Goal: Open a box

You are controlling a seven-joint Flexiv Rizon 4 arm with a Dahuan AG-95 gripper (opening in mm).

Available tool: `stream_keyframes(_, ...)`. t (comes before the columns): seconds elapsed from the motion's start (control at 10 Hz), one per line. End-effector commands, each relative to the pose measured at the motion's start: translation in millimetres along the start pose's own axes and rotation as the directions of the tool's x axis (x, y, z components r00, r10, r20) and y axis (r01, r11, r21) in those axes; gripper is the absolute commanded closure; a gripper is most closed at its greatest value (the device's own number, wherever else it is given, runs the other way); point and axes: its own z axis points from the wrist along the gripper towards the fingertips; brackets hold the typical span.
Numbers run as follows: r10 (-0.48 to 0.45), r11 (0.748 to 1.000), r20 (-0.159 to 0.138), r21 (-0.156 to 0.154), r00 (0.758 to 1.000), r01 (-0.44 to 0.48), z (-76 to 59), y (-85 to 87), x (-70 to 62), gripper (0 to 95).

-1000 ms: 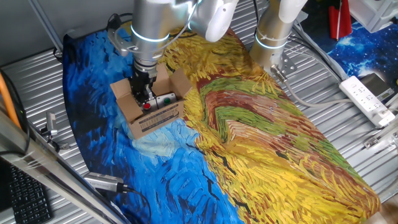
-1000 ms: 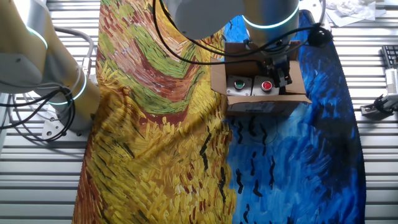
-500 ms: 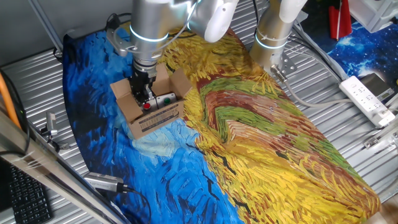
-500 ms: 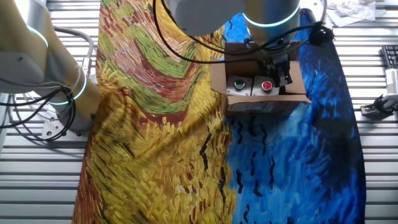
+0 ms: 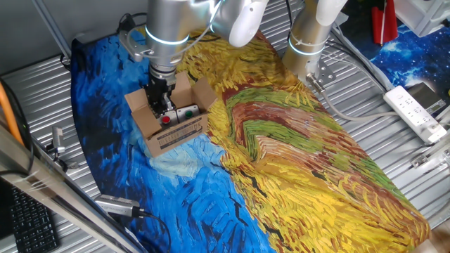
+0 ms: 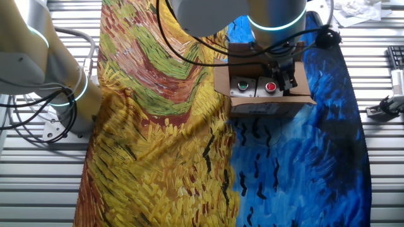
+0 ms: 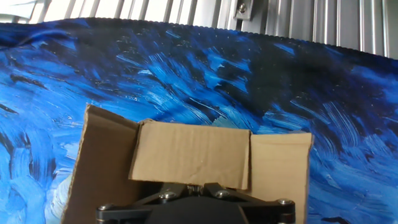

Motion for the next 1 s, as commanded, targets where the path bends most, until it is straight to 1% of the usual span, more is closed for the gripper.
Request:
stream_keyframes(0.1, 0.005, 1.0, 0.008, -0.002, 1.0, -0.005, 0.7, 0.2, -0.4, 95.0)
stream_keyframes(0.3, 0.026, 1.0, 0.001, -0.001, 1.0, -0.026, 0.7, 0.2, -0.4, 95.0)
stream_keyframes(0.5, 0.013, 1.0, -0.008, -0.004, 1.0, -0.013, 0.7, 0.2, -0.4, 95.0)
stream_keyframes(0.6, 0.005, 1.0, 0.001, -0.021, 1.0, -0.005, 0.7, 0.2, -0.4, 95.0)
stream_keyframes(0.8, -0.016, 1.0, -0.004, -0.022, 1.0, 0.015, 0.7, 0.2, -0.4, 95.0)
stream_keyframes(1.0, -0.008, 1.0, 0.004, -0.017, 1.0, 0.008, 0.7, 0.2, -0.4, 95.0)
